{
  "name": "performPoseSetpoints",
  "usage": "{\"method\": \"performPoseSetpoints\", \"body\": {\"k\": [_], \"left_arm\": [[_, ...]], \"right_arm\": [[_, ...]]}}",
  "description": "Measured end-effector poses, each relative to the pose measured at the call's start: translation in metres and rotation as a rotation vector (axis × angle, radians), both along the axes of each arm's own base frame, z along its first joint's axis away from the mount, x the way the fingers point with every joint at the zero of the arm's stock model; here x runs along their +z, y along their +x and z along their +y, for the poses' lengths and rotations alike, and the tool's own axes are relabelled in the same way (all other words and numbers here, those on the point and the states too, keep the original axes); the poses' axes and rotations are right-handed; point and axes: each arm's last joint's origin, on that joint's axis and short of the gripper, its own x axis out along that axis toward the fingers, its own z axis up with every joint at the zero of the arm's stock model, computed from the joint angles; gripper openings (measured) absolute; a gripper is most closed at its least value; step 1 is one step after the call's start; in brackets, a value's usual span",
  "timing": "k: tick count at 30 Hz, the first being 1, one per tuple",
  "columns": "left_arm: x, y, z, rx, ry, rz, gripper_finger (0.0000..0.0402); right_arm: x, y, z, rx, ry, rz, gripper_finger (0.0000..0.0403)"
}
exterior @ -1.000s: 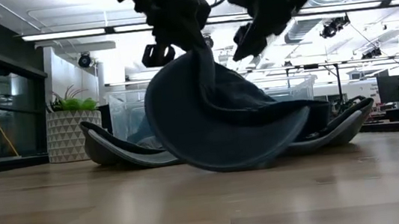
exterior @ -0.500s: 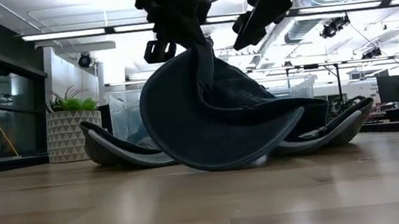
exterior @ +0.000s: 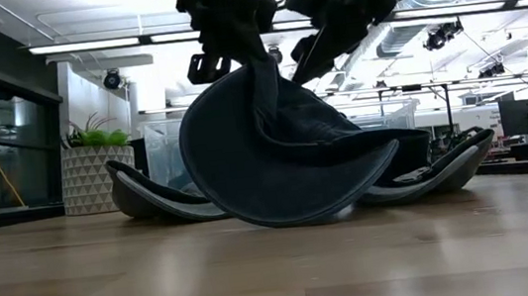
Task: Pick & Place hat
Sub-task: Put the bottom dark blue cap into the left transparent bin
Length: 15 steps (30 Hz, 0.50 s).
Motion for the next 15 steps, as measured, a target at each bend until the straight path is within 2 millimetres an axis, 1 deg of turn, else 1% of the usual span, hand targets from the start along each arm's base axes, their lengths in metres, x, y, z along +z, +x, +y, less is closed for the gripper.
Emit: {"method": "performPoseSetpoints", "body": {"k": [5,10,12,15], "left_arm": [[0.000,-0.001,0.000,0.000,-0.001,0.010,0.0000],[-0.002,-0.004,0.000,-0.030,0.001,0.032,0.0000],[-0.002,-0.004,-0.001,-0.047,-0.007,0.027,0.0000],[-0.002,-0.005,-0.002,-0.072,-0.023,0.027,0.0000]], "right_arm": [[-0.007,0.007,0.005,0.064,0.061,-0.009,0.0218],[-0.012,0.009,0.008,0.142,0.028,-0.024,0.0218],[-0.012,0.009,0.007,0.145,0.005,-0.030,0.0218],[-0.010,0.007,-0.001,0.111,-0.010,-0.032,0.0218]]}}
